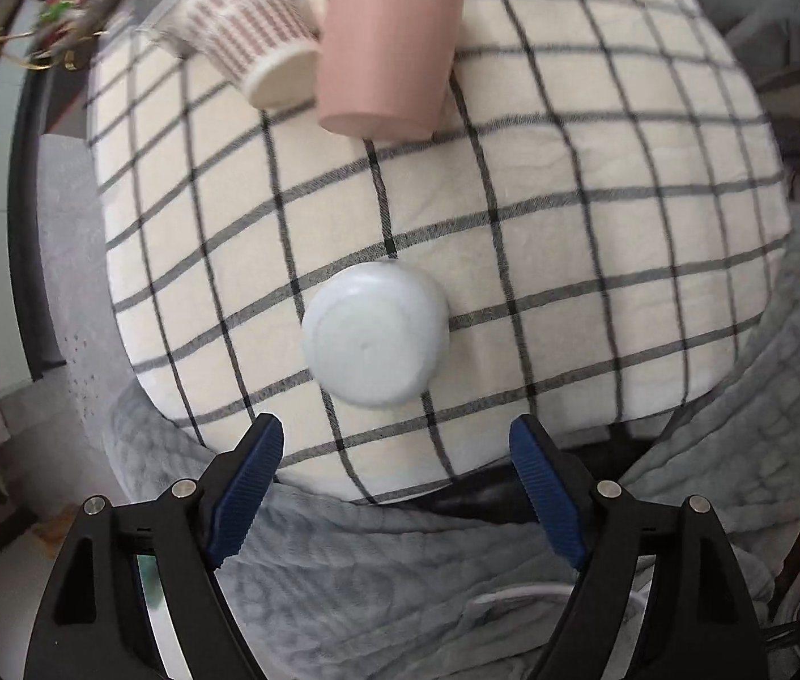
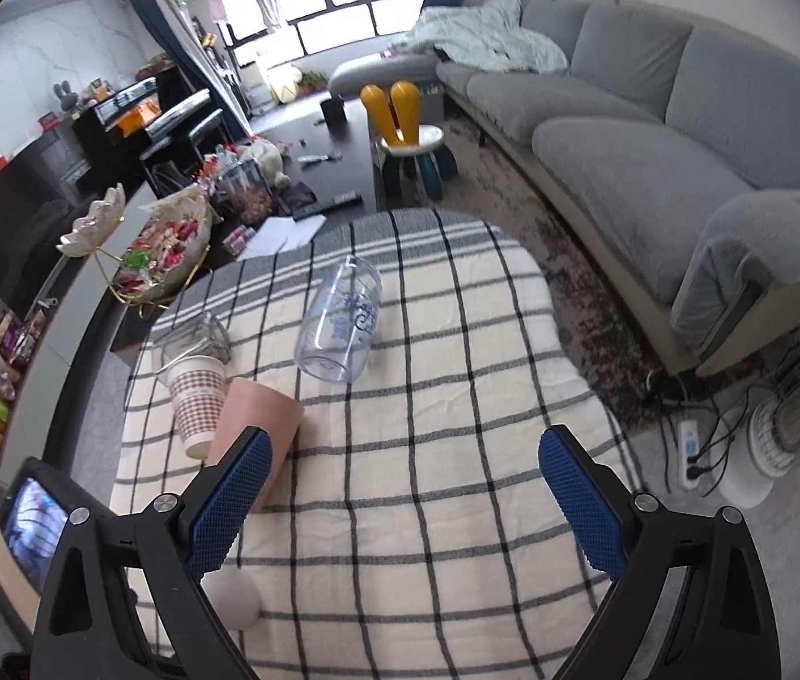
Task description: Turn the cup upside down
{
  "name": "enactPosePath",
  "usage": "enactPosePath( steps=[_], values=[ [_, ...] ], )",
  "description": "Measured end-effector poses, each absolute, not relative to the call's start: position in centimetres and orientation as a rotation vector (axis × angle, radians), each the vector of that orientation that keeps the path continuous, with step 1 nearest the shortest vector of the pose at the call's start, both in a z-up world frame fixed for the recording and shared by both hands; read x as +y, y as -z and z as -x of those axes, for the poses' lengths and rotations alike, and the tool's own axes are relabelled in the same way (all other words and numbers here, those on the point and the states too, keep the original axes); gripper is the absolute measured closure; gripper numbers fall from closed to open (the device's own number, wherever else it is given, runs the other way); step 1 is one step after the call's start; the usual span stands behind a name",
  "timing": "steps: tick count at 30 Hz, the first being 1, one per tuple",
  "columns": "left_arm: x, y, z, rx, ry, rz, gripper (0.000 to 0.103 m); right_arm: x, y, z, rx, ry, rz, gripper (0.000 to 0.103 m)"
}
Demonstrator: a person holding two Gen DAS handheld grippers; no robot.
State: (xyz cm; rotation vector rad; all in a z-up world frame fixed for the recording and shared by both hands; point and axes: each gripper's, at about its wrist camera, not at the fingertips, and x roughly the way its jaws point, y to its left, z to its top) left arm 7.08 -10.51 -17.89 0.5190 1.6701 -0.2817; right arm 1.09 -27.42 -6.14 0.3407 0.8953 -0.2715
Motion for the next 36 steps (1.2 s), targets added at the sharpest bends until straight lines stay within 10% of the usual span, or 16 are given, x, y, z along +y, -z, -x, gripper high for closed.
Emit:
enactPosePath(
  steps=[18, 36],
  values=[
    [-1.9, 8.7, 2.6, 0.869, 0.062, -0.233, 0.017, -20.6, 2.7, 6.6, 0.732, 0.244, -0.132, 0.008],
    [2.0, 8.3, 7.3, 0.73, 0.031, -0.093, 0.014, -18.0, 2.5, 11.3, 0.726, 0.238, -0.087, 0.006]
  ],
)
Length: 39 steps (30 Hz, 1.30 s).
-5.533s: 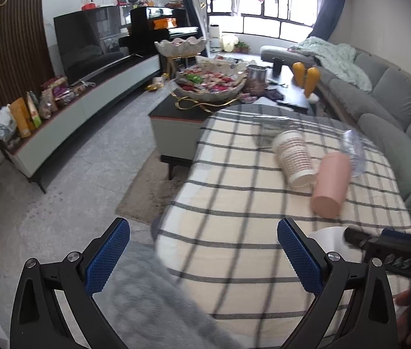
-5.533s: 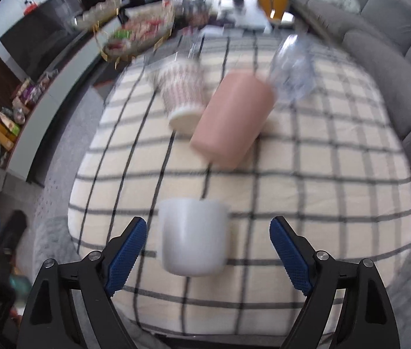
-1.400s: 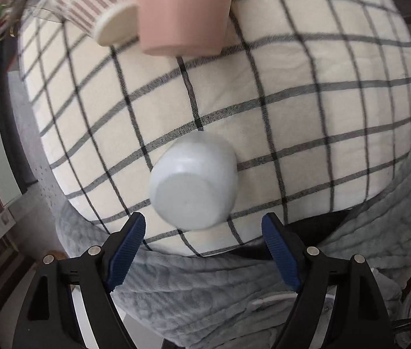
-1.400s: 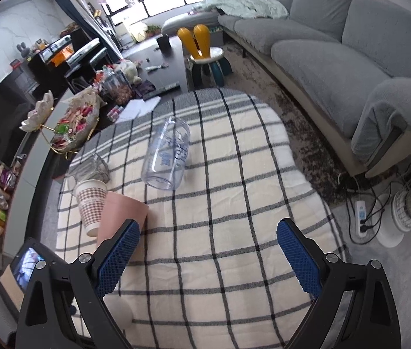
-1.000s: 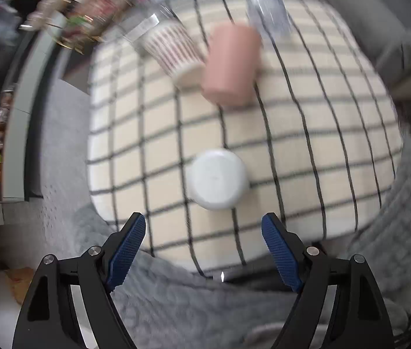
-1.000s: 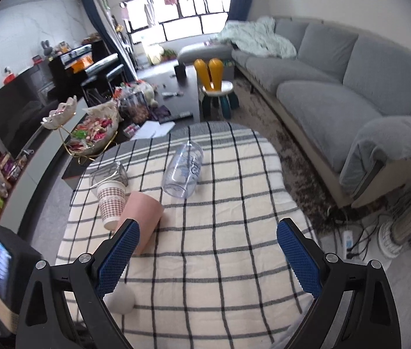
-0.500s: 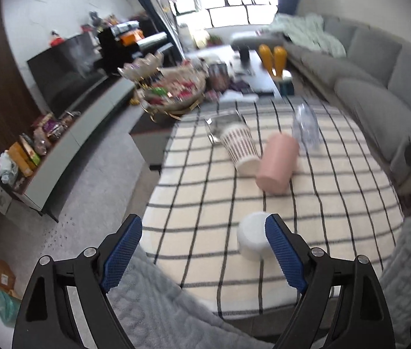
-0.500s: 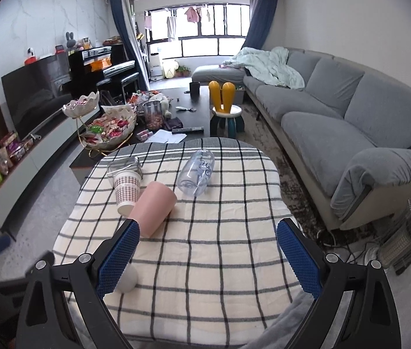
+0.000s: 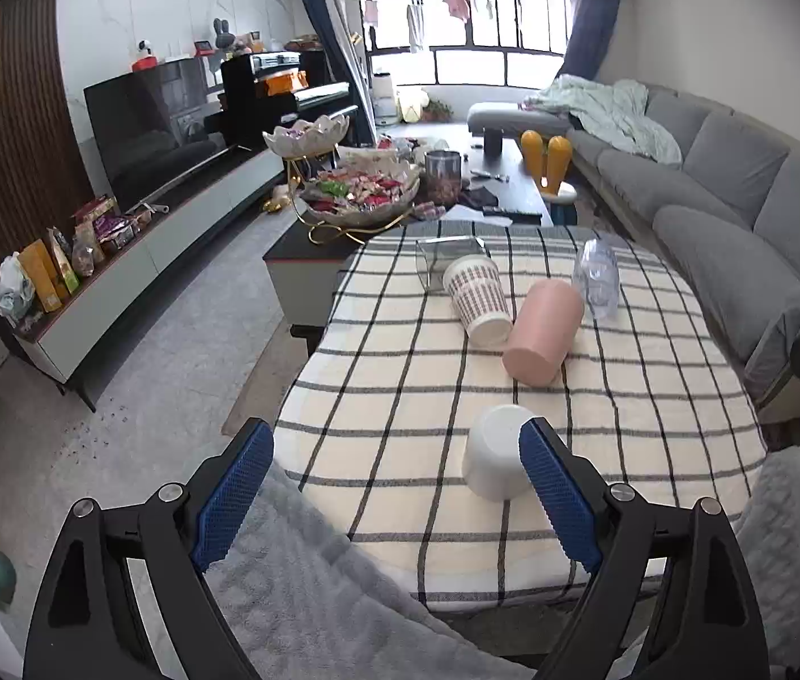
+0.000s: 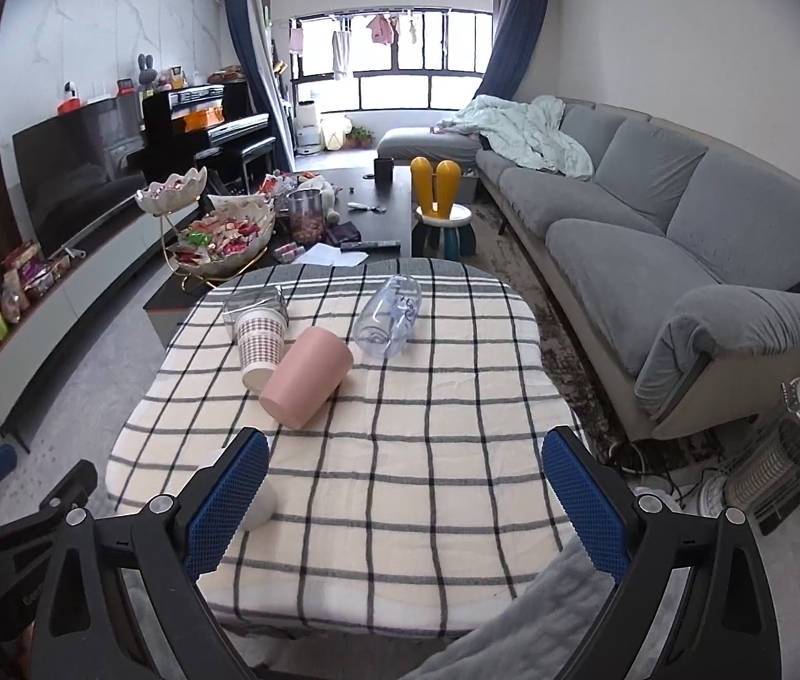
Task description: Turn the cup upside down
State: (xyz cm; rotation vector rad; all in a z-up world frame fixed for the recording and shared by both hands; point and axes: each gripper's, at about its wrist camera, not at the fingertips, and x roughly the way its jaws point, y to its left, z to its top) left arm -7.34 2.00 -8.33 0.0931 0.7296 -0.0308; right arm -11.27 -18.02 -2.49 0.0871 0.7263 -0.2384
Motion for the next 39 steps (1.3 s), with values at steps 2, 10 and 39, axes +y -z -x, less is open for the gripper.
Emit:
enactPosePath(
  steps=[2, 10, 39],
  values=[
    [1.8, 8.0, 7.6, 0.715, 0.033, -0.1, 0.014, -17.9, 2.4, 11.5, 0.72, 0.235, -0.085, 0.006],
    [1.2, 7.3, 7.9, 0.687, 0.048, -0.115, 0.014, -18.2, 2.2, 11.9, 0.703, 0.238, -0.095, 0.006],
    [0.9, 7.1, 8.1, 0.695, 0.062, -0.117, 0.014, -18.5, 2.3, 12.0, 0.703, 0.238, -0.097, 0.006]
  ],
)
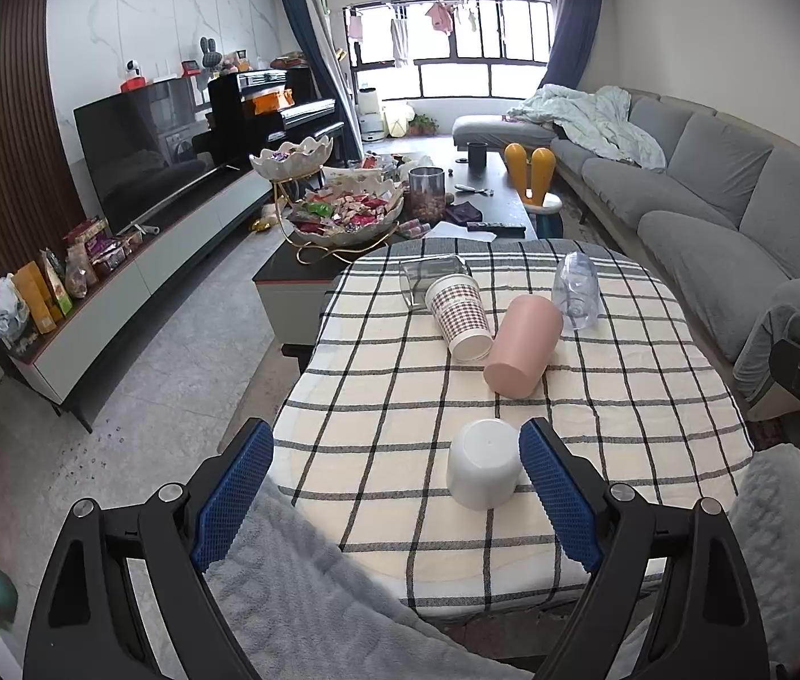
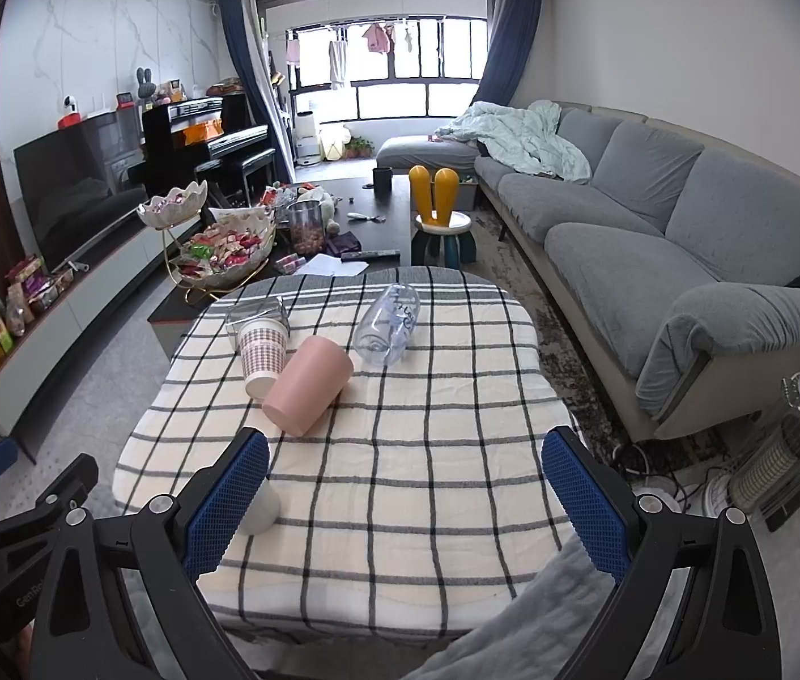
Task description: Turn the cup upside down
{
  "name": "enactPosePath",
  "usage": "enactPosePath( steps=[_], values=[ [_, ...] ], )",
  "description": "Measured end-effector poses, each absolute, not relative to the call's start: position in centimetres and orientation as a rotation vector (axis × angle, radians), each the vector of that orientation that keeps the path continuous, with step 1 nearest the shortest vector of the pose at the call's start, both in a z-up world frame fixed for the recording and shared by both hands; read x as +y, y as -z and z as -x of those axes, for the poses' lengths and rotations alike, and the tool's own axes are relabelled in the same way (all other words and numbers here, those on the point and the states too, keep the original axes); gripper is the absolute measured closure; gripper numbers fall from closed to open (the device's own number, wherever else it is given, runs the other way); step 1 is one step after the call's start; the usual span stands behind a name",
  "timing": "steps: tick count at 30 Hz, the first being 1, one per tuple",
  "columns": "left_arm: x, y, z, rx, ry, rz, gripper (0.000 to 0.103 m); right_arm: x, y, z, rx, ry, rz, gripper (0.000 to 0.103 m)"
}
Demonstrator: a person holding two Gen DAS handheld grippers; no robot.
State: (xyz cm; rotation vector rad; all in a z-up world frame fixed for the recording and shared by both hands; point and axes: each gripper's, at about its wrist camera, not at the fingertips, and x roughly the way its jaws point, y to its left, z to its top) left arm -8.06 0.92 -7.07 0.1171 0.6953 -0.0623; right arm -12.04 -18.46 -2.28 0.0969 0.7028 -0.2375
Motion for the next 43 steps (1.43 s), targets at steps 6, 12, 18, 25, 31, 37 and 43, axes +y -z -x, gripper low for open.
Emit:
enactPosePath(
  steps=[6, 12, 18, 25, 31, 37, 43],
  values=[
    [1.0, 7.0, 8.0, 0.696, 0.064, -0.117, 0.014, -18.5, 2.3, 12.0, 0.705, 0.238, -0.098, 0.006],
    [1.0, 7.0, 8.0, 0.696, 0.063, -0.117, 0.014, -18.6, 2.3, 12.0, 0.705, 0.238, -0.099, 0.006],
    [1.0, 6.9, 8.0, 0.696, 0.063, -0.117, 0.014, -18.6, 2.3, 12.0, 0.706, 0.237, -0.099, 0.006],
    [1.0, 6.9, 8.0, 0.697, 0.063, -0.116, 0.014, -18.7, 2.3, 12.0, 0.706, 0.237, -0.1, 0.006],
    [0.6, 7.1, 8.2, 0.702, 0.065, -0.115, 0.006, -18.7, 2.3, 12.0, 0.705, 0.238, -0.1, 0.006],
    [0.1, 7.7, 8.6, 0.712, 0.067, -0.117, 0.004, -18.7, 2.3, 12.0, 0.707, 0.238, -0.1, 0.006],
    [0.3, 7.4, 8.6, 0.712, 0.071, -0.126, 0.002, -18.8, 2.6, 12.1, 0.712, 0.243, -0.107, 0.006]
  ],
)
